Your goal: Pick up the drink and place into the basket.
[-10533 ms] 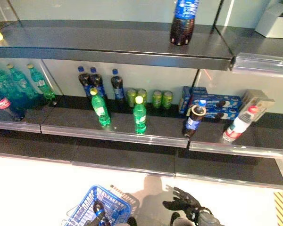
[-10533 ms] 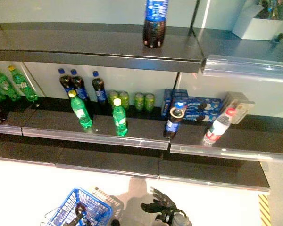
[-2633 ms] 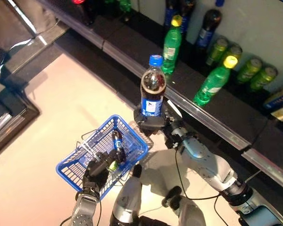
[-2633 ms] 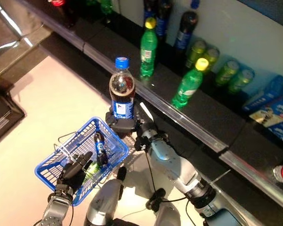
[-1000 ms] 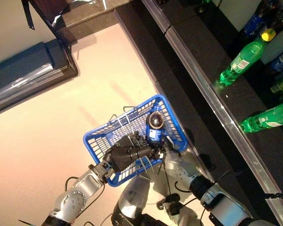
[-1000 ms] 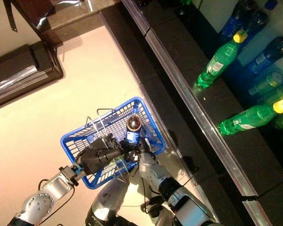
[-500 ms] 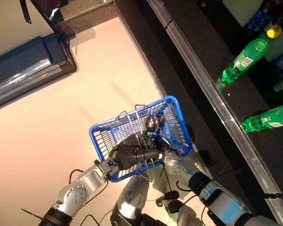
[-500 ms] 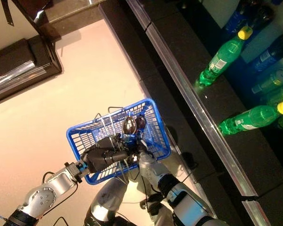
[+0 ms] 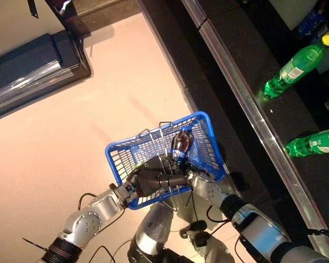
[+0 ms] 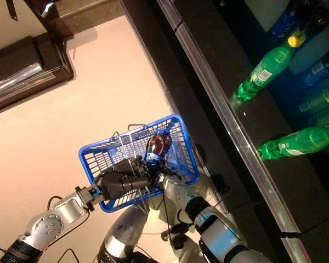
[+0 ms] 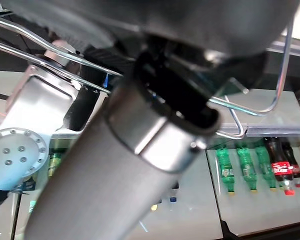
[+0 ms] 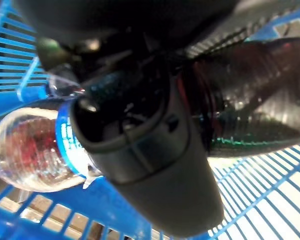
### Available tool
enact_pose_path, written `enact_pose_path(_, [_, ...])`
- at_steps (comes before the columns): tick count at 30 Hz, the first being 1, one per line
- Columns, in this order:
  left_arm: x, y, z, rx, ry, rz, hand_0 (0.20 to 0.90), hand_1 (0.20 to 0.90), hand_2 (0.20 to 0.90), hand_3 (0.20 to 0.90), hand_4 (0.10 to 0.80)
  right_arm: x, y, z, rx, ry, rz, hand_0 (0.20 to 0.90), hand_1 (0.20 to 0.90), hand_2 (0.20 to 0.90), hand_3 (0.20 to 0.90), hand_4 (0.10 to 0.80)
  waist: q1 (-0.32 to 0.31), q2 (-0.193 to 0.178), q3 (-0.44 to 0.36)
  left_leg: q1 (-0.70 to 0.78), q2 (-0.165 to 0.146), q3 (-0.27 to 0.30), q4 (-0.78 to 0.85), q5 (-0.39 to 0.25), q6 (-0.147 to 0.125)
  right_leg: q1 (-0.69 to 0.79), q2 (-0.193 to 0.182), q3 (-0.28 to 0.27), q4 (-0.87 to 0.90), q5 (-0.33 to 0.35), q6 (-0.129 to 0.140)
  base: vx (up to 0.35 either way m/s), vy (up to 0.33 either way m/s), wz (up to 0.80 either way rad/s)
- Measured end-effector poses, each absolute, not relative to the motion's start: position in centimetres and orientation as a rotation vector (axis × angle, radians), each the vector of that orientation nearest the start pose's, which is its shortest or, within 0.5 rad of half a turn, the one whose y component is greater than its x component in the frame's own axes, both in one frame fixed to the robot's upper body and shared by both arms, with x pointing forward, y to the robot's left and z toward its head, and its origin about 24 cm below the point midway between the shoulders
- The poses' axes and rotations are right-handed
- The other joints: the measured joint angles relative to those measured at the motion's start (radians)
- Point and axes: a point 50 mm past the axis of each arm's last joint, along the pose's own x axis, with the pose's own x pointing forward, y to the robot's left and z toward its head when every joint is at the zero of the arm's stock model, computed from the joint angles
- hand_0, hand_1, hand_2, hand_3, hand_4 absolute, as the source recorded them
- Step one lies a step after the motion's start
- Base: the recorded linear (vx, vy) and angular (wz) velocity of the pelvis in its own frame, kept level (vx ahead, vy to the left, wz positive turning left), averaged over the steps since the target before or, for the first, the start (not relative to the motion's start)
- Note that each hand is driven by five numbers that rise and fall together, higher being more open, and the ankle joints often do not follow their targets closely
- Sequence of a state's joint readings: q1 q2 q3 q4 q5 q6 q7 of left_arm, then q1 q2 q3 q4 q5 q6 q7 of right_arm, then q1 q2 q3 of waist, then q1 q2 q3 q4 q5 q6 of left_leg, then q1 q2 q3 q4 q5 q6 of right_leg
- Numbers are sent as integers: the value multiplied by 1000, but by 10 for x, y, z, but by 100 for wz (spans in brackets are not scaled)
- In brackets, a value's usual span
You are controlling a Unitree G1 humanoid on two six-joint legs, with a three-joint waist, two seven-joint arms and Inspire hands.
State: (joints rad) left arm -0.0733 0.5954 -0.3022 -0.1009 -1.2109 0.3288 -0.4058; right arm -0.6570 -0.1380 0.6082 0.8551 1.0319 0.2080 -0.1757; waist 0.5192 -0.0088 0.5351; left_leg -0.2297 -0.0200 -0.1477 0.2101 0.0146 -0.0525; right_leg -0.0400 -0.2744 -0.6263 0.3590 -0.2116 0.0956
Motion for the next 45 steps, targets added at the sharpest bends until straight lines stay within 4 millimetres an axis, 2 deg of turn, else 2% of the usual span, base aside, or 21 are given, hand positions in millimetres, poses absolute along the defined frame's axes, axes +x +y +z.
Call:
enact_pose_path(6, [237, 148, 62, -644, 318, -798, 300, 300, 300, 200, 100, 328, -79, -9, 370, 672, 122, 900, 900, 900, 900, 800, -1, -8, 0, -2, -1, 0, 0, 0, 0, 0, 0, 0, 0, 0, 0, 0, 0, 0])
enact_pose_path(9, [237, 148, 61, -643, 328, -796, 300, 300, 300, 200, 100, 328, -75, -6, 398, 657, 129, 900, 900, 900, 900, 800, -5, -12, 1, -5, 1, 0, 0, 0, 0, -2, 2, -2, -3, 0, 0, 0, 0, 0])
enact_pose_path(13, [238, 150, 60, -636, 331, -782, 300, 300, 300, 200, 100, 333, -67, 6, 437, 580, 154, 900, 900, 900, 900, 800, -5, -14, 2, -6, 1, 0, -1, 0, 0, 1, 5, -4, -10, 1, 1, 0, 0, 0])
enact_pose_path(21, [239, 155, 61, -629, 329, -767, 300, 300, 300, 200, 100, 340, -69, 29, 502, 440, 161, 900, 900, 900, 900, 800, -15, -33, 3, -6, 5, 0, 0, 0, 0, 6, 11, -7, -19, 5, 1, 4, -3, 1])
enact_pose_path(23, [239, 159, 61, -634, 322, -748, 300, 300, 300, 200, 100, 333, -66, 33, 540, 400, 191, 900, 900, 900, 900, 800, -29, -40, 3, -6, 7, 2, 1, 0, 0, 16, 20, -2, -37, 12, 3, -17, 1, 6])
enact_pose_path(28, [236, 170, 58, -653, 305, -695, 300, 300, 300, 200, 100, 310, -73, 25, 541, 355, 237, 900, 900, 900, 900, 800, -42, -60, 3, -9, 13, 7, -1, 0, 1, 20, 33, 3, -64, 28, 2, -25, -9, -2])
enact_pose_path(33, [226, 193, 52, -678, 275, -584, 300, 300, 300, 200, 100, 279, -92, 28, 416, 249, 361, 900, 900, 900, 900, 800, -82, -94, 3, -20, 29, 35, -1, 0, 1, 18, 55, 11, -97, 50, 0, -40, -36, -7])
enact_pose_path(38, [220, 204, 49, -705, 233, -519, 300, 300, 300, 200, 100, 268, -121, 36, 353, 172, 394, 900, 900, 900, 900, 800, -103, -121, 2, -21, 48, 57, -2, -1, 0, 19, 79, 34, -125, 64, -6, -57, -51, -11])
enact_pose_path(43, [216, 216, 45, -694, 215, -450, 300, 300, 300, 200, 100, 258, -131, 42, 348, 117, 398, 900, 900, 900, 900, 800, -143, -134, 1, -20, 56, 75, -1, 0, 0, 22, 85, 40, -139, 74, -8, -23, -20, -3])
enact_pose_path(45, [215, 221, 40, -718, 206, -408, 300, 300, 300, 200, 100, 256, -134, 43, 297, 101, 398, 900, 900, 900, 900, 800, -151, -137, 0, -15, 64, 101, -2, -1, 3, 22, 87, 74, -143, 77, -6, -13, -4, -14])
